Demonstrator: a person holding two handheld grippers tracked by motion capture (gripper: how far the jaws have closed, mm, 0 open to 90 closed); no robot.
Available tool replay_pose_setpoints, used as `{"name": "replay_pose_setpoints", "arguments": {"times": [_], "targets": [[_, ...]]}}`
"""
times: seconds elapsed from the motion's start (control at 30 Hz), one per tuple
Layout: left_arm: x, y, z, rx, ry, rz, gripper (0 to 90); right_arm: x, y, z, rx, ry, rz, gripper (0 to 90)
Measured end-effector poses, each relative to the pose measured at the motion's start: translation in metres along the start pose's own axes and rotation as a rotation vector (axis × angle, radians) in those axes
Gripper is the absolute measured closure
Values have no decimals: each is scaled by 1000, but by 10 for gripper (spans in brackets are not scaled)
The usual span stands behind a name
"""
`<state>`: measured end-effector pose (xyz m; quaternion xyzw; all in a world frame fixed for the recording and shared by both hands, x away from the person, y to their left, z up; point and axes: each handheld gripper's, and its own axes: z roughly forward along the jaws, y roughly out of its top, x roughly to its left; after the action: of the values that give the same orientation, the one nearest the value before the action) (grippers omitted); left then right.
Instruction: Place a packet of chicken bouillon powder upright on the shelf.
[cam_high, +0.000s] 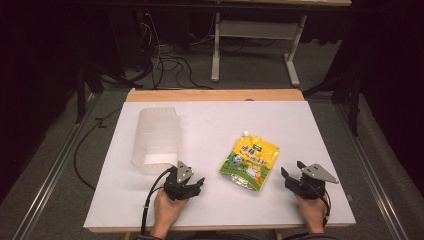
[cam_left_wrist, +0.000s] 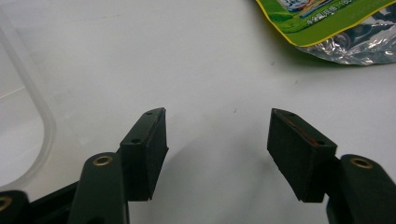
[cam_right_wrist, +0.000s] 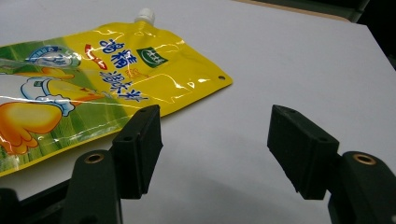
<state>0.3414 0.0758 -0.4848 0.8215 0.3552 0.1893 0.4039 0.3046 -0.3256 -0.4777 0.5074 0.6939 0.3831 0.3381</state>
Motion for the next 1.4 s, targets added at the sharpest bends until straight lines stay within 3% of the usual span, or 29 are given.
{"name": "replay_pose_setpoints", "arguments": {"times": [0.63, 0.87, 1.4], "targets": [[-1, 1, -2, -14, 20, 10, 369, 1, 0, -1, -14, -6, -11, 354], [0, 5, -8, -37, -3, -11, 352, 2, 0, -1, -10, -7, -12, 351], [-6, 30, -3, -28, -72, -31, 313, 3, -1, -1, -17, -14, -23, 348]]}}
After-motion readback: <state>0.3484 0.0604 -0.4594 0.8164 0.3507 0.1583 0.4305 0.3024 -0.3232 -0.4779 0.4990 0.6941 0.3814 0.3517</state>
